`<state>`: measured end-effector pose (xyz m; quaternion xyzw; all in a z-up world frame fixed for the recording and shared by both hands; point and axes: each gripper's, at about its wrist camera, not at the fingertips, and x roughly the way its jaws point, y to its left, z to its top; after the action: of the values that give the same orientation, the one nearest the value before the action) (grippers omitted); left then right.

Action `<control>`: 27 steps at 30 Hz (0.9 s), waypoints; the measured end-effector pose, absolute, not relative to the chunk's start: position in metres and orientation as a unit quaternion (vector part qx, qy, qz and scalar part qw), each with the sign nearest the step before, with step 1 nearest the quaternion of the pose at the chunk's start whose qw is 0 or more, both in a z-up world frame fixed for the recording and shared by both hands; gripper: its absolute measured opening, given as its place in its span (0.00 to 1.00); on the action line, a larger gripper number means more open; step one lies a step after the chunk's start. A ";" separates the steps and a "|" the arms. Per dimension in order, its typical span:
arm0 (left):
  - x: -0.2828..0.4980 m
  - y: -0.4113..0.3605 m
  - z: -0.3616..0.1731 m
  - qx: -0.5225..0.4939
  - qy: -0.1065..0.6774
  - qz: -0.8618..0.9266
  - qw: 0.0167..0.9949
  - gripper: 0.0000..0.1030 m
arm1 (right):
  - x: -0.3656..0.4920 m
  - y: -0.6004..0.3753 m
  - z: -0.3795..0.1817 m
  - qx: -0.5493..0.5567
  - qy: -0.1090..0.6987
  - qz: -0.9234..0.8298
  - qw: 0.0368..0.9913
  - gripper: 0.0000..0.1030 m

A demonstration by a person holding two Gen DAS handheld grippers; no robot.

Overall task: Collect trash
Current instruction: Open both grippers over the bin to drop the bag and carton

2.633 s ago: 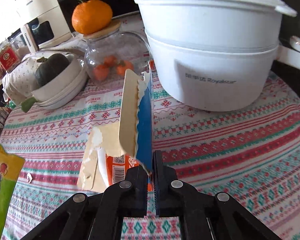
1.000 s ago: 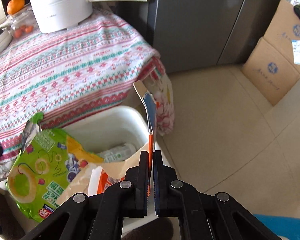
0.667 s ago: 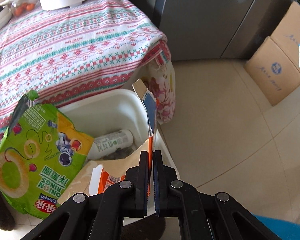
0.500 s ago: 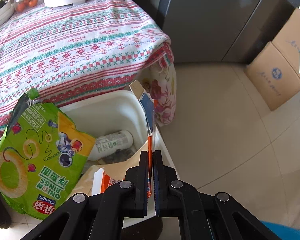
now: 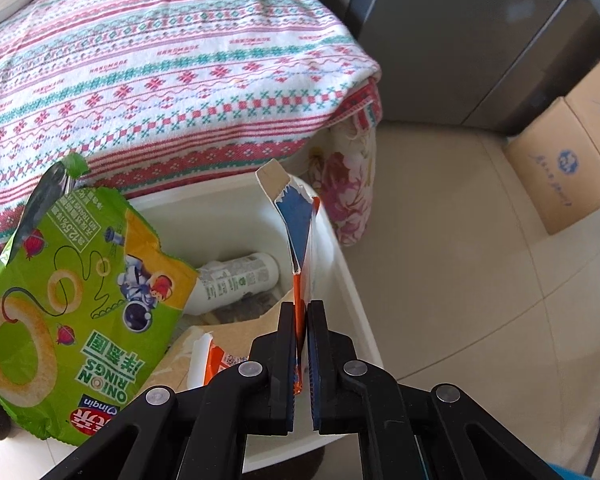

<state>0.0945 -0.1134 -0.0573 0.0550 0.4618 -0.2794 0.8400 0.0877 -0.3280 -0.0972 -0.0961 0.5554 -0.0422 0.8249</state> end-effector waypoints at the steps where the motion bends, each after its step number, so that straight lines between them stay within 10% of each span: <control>1: 0.095 -0.113 -0.058 0.055 0.463 -0.279 0.840 0.01 | 0.090 -0.326 -0.101 -0.098 0.560 -0.038 0.822 0.05; 8: 0.094 -0.113 -0.063 0.068 0.475 -0.274 0.833 0.02 | 0.101 -0.320 -0.121 -0.096 0.586 -0.027 0.804 0.06; 13: 0.093 -0.108 -0.063 0.070 0.475 -0.264 0.836 0.43 | 0.103 -0.326 -0.112 -0.055 0.581 -0.030 0.812 0.50; 27: 0.060 -0.099 -0.049 0.076 0.460 -0.239 0.852 0.80 | 0.052 -0.346 -0.052 0.027 0.503 -0.048 0.862 0.66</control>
<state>0.0596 -0.0995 -0.0487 0.0757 0.4597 -0.2393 0.8519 0.0515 -0.3462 -0.0516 0.0266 0.5033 -0.0477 0.8624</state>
